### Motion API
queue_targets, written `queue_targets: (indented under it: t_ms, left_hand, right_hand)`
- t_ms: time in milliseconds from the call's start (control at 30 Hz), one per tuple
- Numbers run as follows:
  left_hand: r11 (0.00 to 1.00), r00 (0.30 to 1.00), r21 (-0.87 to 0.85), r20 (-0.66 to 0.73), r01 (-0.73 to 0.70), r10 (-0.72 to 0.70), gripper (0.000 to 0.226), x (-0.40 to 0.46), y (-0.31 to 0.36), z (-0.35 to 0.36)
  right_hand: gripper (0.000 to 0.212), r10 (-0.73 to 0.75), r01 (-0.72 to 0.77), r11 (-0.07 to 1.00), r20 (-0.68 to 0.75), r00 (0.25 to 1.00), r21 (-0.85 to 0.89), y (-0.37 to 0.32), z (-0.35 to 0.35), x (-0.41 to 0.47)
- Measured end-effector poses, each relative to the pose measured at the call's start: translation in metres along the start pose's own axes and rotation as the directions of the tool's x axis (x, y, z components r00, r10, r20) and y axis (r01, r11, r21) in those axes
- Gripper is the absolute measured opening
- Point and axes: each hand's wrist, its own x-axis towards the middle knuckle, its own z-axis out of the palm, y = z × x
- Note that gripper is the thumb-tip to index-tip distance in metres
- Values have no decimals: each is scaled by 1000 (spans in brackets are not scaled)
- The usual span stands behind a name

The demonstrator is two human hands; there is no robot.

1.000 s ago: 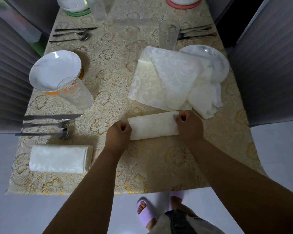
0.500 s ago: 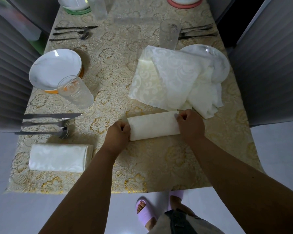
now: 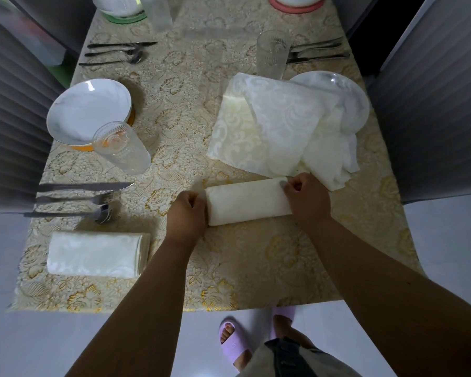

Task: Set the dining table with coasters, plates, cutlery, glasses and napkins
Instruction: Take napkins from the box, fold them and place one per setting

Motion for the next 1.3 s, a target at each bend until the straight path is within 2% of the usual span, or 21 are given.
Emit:
queue_targets:
  t_ms: [100,300,467,500,533,567,600,633,700,767,800,867,933,1033,1167,1233,1300]
  left_hand:
    - [999,996,-35,-84,-36,33,16,-6,5,3]
    - [992,988,87,-118,-86,96,18,-2,7,10]
    - [989,991,137,-111,-57,73,17,1,8,15]
    - [988,987,146,-142,-53,74,14,1,10,14]
    - [974,965,204,-220,-99,145,13,0,10,14]
    - [930,919,322,-282,-179,275,21,-2,11,15]
    - [857,864,439,-283,-270,416,31,-5,11,19]
    - [775,812,513,-227,-369,538,39,-8,12,24]
    - [620,749,560,2,-549,662,46,-13,13,37]
    - [577,769,567,169,-587,616,54,-15,8,47]
    - [587,801,581,211,-564,561,58,-13,3,50]
    - [609,842,598,245,-521,480,65,-10,-12,51]
    - [622,858,603,246,-500,452,67,-7,-21,49]
    - [692,895,574,208,-437,394,68,-1,-20,41]
    - [789,914,471,119,-395,387,44,10,-2,28]
    - [812,951,496,135,-307,278,34,18,13,22]
    - [819,958,502,208,-277,196,27,25,25,16]
  right_hand:
    - [21,-4,4,1000,4,1000,-1,-2,1,-1]
    - [27,-16,16,999,-5,1000,-41,0,6,0]
    - [22,-9,4,997,-57,998,-73,-1,11,-4]
    - [22,-44,33,994,-114,993,-100,-2,11,-5]
    - [24,-140,105,979,-197,970,-176,-2,11,-7]
    - [26,-265,189,942,-267,926,-277,-2,11,-9]
    - [26,-392,272,891,-316,864,-363,-4,12,-11]
    - [26,-496,357,839,-306,812,-412,-7,13,-13]
    - [33,-665,557,705,-136,734,-439,-12,22,-16]
    - [46,-698,679,609,130,704,-410,-13,33,-18]
    - [55,-655,689,594,247,714,-415,-11,36,-17]
    - [70,-536,664,598,391,748,-450,-3,36,-14]
    - [75,-474,635,600,422,772,-487,5,34,-9]
    - [76,-431,616,608,444,785,-500,6,28,-5]
    - [77,-399,603,628,462,792,-492,1,25,-5]
    - [74,-420,608,622,445,791,-493,-4,21,-4]
    - [63,-493,638,588,405,770,-497,-12,17,1]
